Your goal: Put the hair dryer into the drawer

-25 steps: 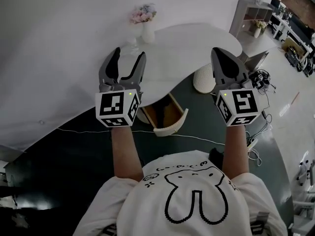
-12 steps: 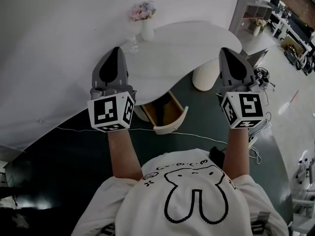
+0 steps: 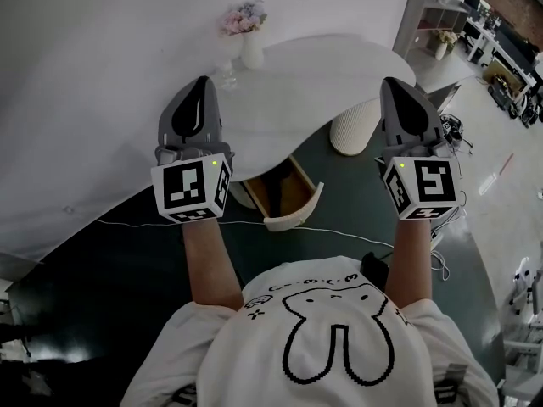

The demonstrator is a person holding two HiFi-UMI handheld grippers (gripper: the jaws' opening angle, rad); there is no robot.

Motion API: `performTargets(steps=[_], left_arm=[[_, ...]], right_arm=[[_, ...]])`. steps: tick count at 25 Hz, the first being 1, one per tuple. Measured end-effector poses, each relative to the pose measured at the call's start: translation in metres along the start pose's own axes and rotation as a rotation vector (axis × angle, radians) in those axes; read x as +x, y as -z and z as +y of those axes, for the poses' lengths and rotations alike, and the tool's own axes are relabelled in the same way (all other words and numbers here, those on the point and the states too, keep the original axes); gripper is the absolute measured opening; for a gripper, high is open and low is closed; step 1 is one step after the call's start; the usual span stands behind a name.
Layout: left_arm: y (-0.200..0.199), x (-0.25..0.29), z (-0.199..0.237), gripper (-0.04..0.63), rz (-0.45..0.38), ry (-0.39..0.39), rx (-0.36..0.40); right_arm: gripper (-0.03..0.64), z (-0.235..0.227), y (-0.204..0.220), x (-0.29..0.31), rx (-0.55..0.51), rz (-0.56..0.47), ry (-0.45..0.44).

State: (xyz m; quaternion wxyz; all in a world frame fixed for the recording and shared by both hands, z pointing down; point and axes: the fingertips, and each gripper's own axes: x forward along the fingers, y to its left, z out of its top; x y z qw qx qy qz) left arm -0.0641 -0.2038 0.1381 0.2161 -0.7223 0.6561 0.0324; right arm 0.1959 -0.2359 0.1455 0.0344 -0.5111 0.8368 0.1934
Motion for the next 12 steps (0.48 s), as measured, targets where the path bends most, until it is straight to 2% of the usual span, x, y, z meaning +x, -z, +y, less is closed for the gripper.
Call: performTargets(steps=[12], left_arm=[[0.0100, -0.0004, 0.0040, 0.018, 0.002, 0.013, -0.008]], right_arm=[[0.000, 0.0013, 0.0061, -0.0049, -0.042, 0.017, 0.009]])
